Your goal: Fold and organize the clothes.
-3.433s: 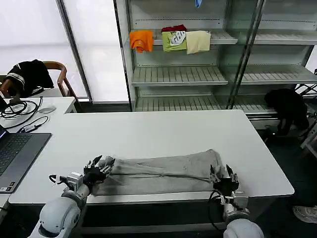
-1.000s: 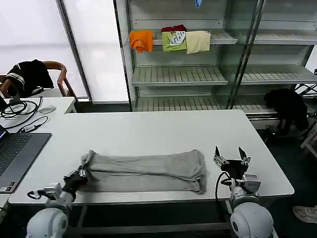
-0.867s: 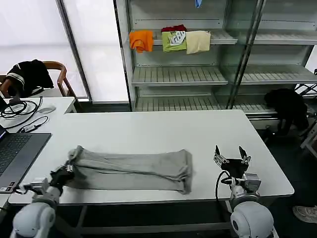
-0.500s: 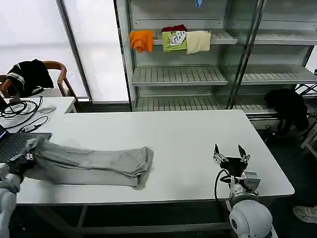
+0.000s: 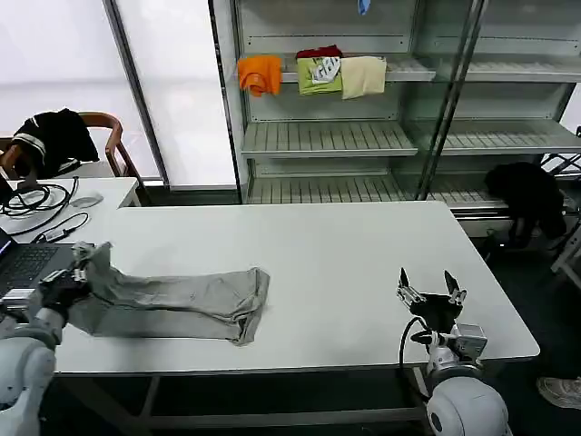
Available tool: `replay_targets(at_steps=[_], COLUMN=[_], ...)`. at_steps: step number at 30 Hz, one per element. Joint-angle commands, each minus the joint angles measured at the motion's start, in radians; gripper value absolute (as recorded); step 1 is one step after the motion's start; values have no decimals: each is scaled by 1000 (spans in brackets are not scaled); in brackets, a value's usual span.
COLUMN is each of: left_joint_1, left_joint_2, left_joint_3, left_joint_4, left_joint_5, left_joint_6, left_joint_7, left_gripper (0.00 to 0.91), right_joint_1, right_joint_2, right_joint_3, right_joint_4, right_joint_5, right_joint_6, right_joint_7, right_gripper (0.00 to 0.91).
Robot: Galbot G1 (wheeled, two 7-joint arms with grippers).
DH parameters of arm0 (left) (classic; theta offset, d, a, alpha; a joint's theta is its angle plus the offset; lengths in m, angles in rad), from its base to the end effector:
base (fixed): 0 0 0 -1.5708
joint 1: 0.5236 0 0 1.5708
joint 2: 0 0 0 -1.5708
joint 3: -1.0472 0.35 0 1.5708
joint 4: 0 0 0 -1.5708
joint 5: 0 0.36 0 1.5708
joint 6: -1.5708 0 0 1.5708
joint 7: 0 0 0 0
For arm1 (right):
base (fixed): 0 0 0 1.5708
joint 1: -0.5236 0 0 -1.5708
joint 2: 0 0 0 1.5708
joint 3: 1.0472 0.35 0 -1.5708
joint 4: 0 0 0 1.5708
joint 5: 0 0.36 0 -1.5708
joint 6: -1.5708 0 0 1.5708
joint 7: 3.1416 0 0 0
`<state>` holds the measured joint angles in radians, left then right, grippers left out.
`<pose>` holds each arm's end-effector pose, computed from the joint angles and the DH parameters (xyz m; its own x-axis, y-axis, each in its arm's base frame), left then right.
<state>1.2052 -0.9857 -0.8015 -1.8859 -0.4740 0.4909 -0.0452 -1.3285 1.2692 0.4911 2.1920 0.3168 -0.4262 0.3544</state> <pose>0.3019 0.2100 -0.1969 -0.9618 -0.1627 0.2202 -0.1295 0.9790 0.1576 0.2431 -0.0326 -0.2128 -0.9833 0.1368 0.1205 0.1352 0.9906 -0.0212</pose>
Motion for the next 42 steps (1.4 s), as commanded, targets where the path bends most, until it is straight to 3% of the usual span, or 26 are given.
replay_targets(at_steps=[1,12,26,40,41,42], left_joint_1=[-29,-100,-105,-135,-133,-131], left_joint_2=[-98,-148,-171,-242,-247,-250], left_joint_3=[294,429,513,571,572,571], left_joint_4=[-173,-107,-162,-92,-86,-83], left_joint_5=[48,58,63,96,104,109], left_joint_6=[51,62,85,85,85,83], left_joint_7=[-87,-101,-109,-100,-94,-90], left_gripper=[0,0,0,0,10,101], right_joint_1=[-44,-65,-71,-80,-79,-79], right_joint_2=[7,27,41,50,49,48], right_joint_3=[20,27,20,9,9,9], right_joint_4=[9,-2,-38,-57,-57,-57], right_joint_5=[1,-5,-14,-22,-22,-21], right_joint_6=[5,9,22,37,37,39], right_joint_7=[1,6,10,9,8,7], right_gripper=[907,907,907,907,907,907])
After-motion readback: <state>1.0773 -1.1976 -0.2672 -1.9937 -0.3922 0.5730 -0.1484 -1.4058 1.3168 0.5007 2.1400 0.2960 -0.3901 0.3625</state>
